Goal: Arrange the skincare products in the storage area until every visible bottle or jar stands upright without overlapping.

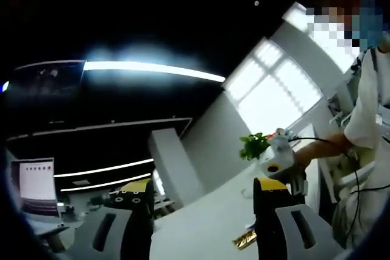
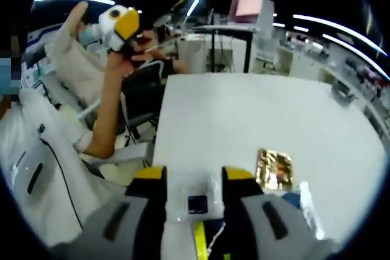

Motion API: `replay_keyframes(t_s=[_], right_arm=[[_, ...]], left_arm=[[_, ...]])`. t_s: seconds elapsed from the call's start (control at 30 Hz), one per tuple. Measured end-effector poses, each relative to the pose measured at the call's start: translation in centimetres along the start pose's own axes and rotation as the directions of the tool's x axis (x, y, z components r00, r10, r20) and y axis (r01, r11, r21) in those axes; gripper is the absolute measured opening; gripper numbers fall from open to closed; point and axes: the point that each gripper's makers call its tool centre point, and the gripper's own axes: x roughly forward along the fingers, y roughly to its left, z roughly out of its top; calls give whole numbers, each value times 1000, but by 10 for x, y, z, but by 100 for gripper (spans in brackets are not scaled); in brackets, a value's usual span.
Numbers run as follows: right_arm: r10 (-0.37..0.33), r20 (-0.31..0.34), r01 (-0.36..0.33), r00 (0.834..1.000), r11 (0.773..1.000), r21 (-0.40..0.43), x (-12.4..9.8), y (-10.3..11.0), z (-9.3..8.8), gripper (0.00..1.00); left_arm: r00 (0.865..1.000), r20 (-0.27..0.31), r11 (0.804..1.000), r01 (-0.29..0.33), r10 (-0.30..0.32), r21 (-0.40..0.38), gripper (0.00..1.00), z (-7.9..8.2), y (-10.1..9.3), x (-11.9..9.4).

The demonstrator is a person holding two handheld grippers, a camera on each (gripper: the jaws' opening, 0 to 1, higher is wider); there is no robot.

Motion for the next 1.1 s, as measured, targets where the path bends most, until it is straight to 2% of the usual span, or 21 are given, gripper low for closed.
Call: replay_keyframes(t_s=[0.1,0.23,0.33,0.43,0.5,0.57,0.83,0.9,1.1], right_arm=[[-8,0,8,1000,1000,6,0,-6,-1,40],[25,-24,-25,999,1000,6,2,-5,-5,40],[43,-43,-44,998,999,-25,2,-8,-7,40],[100,-45,-100,994,995,5,2,-1,-8,43],[141,-49,-141,989,990,-10,3,8,-10,42],[138,-51,-139,989,990,-18,4,11,-9,39],[100,-107,-108,989,992,-69,3,15,-18,40],[104,-117,-115,988,988,-98,2,19,-19,37],[96,-139,-109,986,990,-88,1,19,-25,35]], left_arm=[[1000,-10,1000,-1,1,8,67,-2,0,0],[1000,-5,1000,1,-1,-1,67,-1,-1,1],[1000,-13,1000,-2,2,8,67,-3,-1,1],[1000,-18,1000,-3,3,19,67,-3,-1,0],[1000,-12,1000,-2,2,12,67,-2,-1,0],[1000,-6,1000,0,0,7,67,0,0,0],[1000,-6,1000,-3,3,19,67,2,1,-3],[1000,-10,1000,-4,4,26,67,1,2,-4],[1000,-7,1000,-1,1,23,67,2,1,-4]])
